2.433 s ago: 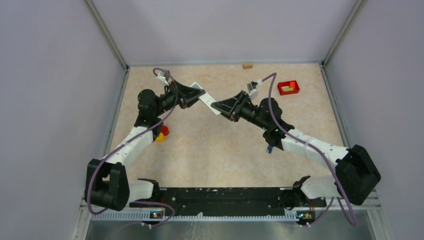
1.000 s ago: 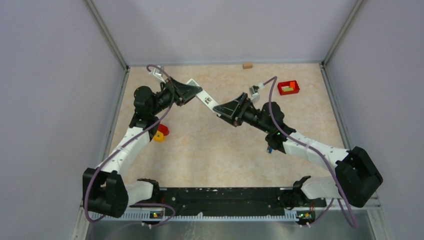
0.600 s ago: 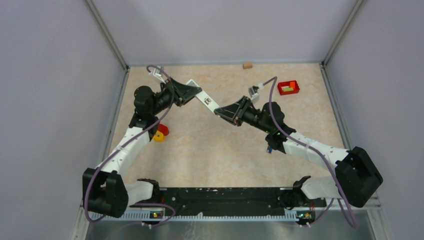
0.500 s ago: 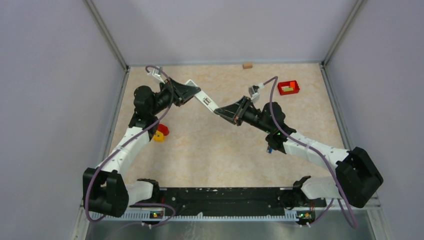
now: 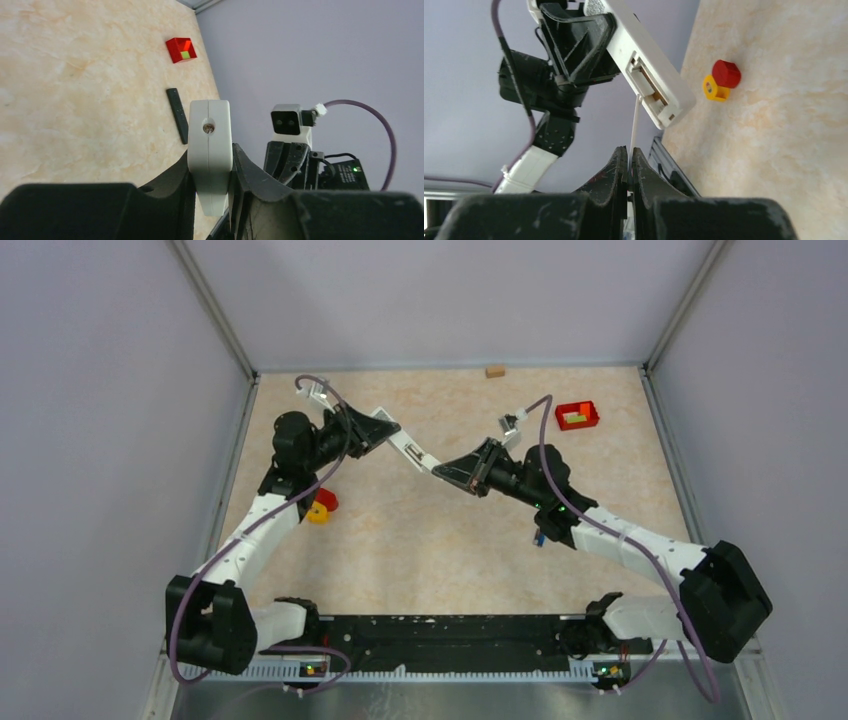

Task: Load the batteries into the remote control
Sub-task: Remove the battery cover from the remote control, then place the battery cover at the center of the board, then pick up the battery from the center of the board.

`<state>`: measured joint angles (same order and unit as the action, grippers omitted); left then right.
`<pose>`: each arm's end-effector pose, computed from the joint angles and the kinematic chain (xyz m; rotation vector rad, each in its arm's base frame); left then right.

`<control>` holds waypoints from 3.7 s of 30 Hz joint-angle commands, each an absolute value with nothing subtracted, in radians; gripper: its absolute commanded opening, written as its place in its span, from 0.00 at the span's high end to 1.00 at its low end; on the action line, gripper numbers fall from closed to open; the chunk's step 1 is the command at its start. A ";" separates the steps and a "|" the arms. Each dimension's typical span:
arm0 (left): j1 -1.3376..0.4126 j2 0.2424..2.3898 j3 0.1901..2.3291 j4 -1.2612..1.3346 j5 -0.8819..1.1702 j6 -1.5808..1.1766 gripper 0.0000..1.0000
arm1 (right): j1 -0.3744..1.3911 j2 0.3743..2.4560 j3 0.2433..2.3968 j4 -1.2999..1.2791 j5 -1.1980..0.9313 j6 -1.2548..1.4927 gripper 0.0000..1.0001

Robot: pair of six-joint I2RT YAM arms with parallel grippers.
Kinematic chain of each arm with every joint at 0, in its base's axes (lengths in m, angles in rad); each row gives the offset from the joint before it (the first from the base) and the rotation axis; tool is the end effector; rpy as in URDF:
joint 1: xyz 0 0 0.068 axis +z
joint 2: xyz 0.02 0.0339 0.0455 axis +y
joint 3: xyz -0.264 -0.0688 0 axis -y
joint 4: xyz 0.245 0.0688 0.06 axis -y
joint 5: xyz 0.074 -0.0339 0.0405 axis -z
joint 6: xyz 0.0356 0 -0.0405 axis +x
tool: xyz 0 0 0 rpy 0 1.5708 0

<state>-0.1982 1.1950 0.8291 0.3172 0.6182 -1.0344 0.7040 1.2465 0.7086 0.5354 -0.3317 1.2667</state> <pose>0.2668 -0.0746 0.3224 -0.2226 1.8028 -1.4097 0.2095 0.1931 0.2895 0.2187 1.8784 1.7232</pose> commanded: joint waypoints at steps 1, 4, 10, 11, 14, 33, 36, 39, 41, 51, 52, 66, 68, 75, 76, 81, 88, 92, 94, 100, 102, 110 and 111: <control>-0.198 1.181 0.831 0.227 0.534 -0.898 1.00 | 0.700 1.184 0.793 0.261 -0.274 1.038 1.00; -0.196 1.165 0.806 0.180 0.462 -0.860 1.00 | 0.697 1.198 0.794 0.093 -0.225 0.965 1.00; -0.193 1.136 0.793 0.107 0.382 -0.810 1.00 | 0.656 1.318 0.727 0.003 -0.293 0.921 1.00; -0.193 1.131 0.792 0.104 0.381 -0.805 1.00 | 0.648 1.342 0.713 0.003 -0.300 0.914 1.00; -0.193 1.124 0.791 0.090 0.379 -0.793 1.00 | 0.629 1.397 0.688 -0.017 -0.308 0.901 1.00; -0.192 1.131 0.777 0.139 0.468 -0.804 1.00 | 0.620 1.440 0.722 -0.250 -0.089 0.758 0.56; -0.192 1.131 0.773 0.149 0.488 -0.804 1.00 | 0.617 1.394 0.742 -0.308 -0.033 0.743 0.49; -0.193 1.136 0.769 0.189 0.542 -0.802 1.00 | 0.606 1.336 0.758 -0.363 0.033 0.725 0.48; -0.196 1.141 0.758 0.270 0.631 -0.802 1.00 | 0.595 1.298 0.771 -0.409 0.098 0.714 0.48; -0.246 1.212 0.766 0.587 0.927 -0.895 1.00 | 0.514 1.114 0.752 -0.561 0.396 0.716 0.61; -0.248 1.220 0.765 0.614 0.942 -0.910 1.00 | 0.499 1.100 0.747 -0.573 0.395 0.715 0.61; -0.252 1.224 0.766 0.608 0.943 -0.912 1.00 | 0.443 1.183 0.674 -0.593 0.369 0.728 0.82; -0.253 1.224 0.768 0.593 0.939 -0.903 1.00 | 0.439 1.200 0.664 -0.582 0.356 0.726 0.83; -0.253 1.224 0.770 0.578 0.936 -0.897 1.00 | 0.423 1.232 0.609 -0.500 0.250 0.728 0.80; -0.253 1.224 0.769 0.576 0.936 -0.896 1.00 | 0.420 1.238 0.606 -0.494 0.241 0.728 0.80; -0.253 1.225 0.773 0.569 0.937 -0.891 1.00 | 0.416 1.258 0.603 -0.474 0.230 0.729 0.79; -0.252 1.226 0.769 0.565 0.934 -0.890 1.00 | 0.414 1.280 0.594 -0.463 0.230 0.724 0.79; -0.253 1.227 0.769 0.559 0.933 -0.885 1.00 | 0.414 1.299 0.595 -0.454 0.216 0.715 0.79; -0.253 1.226 0.769 0.557 0.931 -0.884 1.00 | 0.414 1.314 0.599 -0.451 0.206 0.707 0.79; -0.253 1.224 0.769 0.543 0.927 -0.879 1.00 | 0.414 1.357 0.618 -0.466 0.199 0.684 0.80; -0.252 1.224 0.770 0.533 0.923 -0.875 1.00 | 0.414 1.363 0.624 -0.476 0.212 0.669 0.84; -0.253 1.232 0.778 0.505 0.908 -0.866 1.00 | 0.414 1.376 0.666 -0.544 0.265 0.612 0.80; -0.253 1.233 0.778 0.505 0.907 -0.866 1.00 | 0.414 1.373 0.666 -0.549 0.261 0.610 0.78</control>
<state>-0.2497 1.2335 0.7609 0.4835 0.9176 -0.8864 0.4225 1.3499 0.6579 -0.4835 0.2199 0.6510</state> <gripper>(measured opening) 0.284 0.178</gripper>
